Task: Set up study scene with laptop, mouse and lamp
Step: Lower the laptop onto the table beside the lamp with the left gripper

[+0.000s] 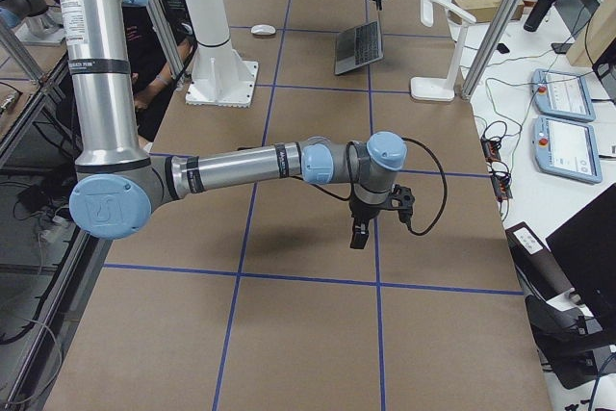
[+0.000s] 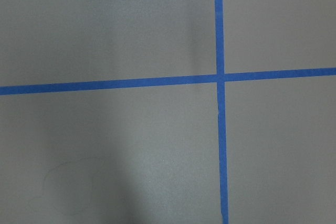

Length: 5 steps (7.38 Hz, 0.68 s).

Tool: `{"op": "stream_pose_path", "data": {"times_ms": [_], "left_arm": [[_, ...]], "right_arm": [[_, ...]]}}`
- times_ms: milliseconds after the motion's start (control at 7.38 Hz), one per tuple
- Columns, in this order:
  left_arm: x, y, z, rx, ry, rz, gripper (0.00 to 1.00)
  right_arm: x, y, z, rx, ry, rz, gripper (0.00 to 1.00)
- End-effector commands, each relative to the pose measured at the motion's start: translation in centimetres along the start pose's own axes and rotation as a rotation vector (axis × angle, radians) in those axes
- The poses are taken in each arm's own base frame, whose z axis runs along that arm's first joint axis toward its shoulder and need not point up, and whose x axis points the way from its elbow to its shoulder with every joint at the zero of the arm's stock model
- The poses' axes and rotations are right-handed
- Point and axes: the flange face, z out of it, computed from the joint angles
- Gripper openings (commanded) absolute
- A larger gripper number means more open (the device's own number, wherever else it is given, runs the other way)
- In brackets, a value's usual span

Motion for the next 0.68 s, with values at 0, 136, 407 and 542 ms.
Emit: {"op": "stream_pose_path", "data": {"times_ms": [0,136,407,542], "left_arm": [[-0.2,0.1,0.8,0.009,-0.017,-0.028,0.0],[-0.3,0.3,1.2,0.005,-0.013,-0.026,0.0],[0.5,-0.1,2.5,0.0,0.01,-0.026,0.0],[0.5,-0.1,2.6,-0.001,0.012,-0.025,0.0]], "right_arm": [[0.0,0.0,0.0,-0.001,0.0,-0.001,1.0],[0.0,0.0,0.0,0.0,0.0,0.0,1.0],[0.1,0.0,0.1,-0.002,0.0,0.0,1.0],[0.0,0.0,0.0,0.0,0.0,0.0,1.0]]}}
